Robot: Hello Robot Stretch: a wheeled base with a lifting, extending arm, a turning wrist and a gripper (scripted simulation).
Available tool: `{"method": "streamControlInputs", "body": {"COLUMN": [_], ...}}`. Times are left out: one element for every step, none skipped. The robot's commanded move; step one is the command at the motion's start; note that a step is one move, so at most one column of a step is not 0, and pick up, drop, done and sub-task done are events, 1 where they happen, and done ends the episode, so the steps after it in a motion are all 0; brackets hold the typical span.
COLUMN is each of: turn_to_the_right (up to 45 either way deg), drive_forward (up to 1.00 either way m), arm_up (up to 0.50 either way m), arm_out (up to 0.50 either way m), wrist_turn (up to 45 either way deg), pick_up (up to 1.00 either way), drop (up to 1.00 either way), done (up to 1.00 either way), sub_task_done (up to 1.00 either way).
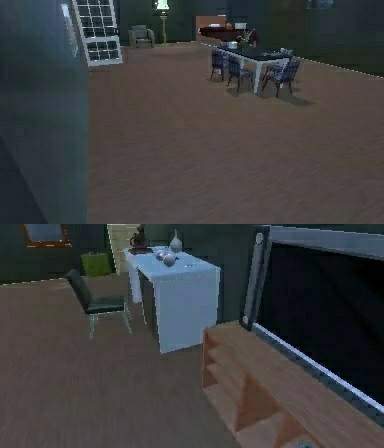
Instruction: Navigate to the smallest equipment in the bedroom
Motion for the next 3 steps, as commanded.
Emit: {"method": "streamControlInputs", "body": {"turn_to_the_right": [0.0, 0.0, 0.0], "drive_forward": [1.0, 1.0, 1.0], "arm_up": [0.0, 0.0, 0.0], "arm_out": [0.0, 0.0, 0.0], "wrist_turn": [0.0, 0.0, 0.0], "pick_up": [0.0, 0.0, 0.0], "drop": [0.0, 0.0, 0.0], "done": [0.0, 0.0, 0.0], "sub_task_done": [0.0, 0.0, 0.0]}}
